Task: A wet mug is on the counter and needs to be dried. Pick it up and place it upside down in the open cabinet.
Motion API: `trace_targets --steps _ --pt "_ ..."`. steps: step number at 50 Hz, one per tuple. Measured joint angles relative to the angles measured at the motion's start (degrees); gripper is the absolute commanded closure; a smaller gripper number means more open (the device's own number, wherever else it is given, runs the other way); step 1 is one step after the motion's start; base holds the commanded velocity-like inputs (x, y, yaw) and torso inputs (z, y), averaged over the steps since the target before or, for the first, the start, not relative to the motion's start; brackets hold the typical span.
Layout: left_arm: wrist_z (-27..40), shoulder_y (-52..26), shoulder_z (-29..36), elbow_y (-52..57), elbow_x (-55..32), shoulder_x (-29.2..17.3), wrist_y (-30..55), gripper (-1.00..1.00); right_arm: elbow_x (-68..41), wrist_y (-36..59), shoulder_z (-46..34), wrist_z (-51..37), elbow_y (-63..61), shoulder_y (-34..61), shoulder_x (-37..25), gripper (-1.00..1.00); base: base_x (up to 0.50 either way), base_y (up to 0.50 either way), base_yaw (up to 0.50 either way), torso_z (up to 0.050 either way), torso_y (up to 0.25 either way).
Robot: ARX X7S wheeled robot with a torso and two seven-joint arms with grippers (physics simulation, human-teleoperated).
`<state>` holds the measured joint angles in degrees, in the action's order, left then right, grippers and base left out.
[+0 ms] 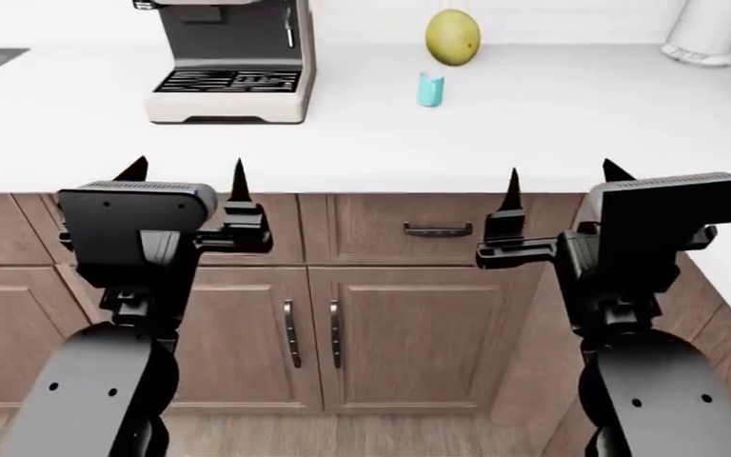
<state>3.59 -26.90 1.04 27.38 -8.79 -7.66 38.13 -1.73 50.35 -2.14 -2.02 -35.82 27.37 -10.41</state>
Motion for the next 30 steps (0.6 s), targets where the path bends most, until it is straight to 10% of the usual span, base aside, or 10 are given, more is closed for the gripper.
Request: trace_targets --steps 30 --pt "1.26 -1.45 -0.02 -0.33 -1.64 -1.28 0.79 -1.0 -1.45 1.73 -0.05 -0.29 0.06 2.75 -0.65 -1.0 0.07 0.0 0.0 0.045 0.0"
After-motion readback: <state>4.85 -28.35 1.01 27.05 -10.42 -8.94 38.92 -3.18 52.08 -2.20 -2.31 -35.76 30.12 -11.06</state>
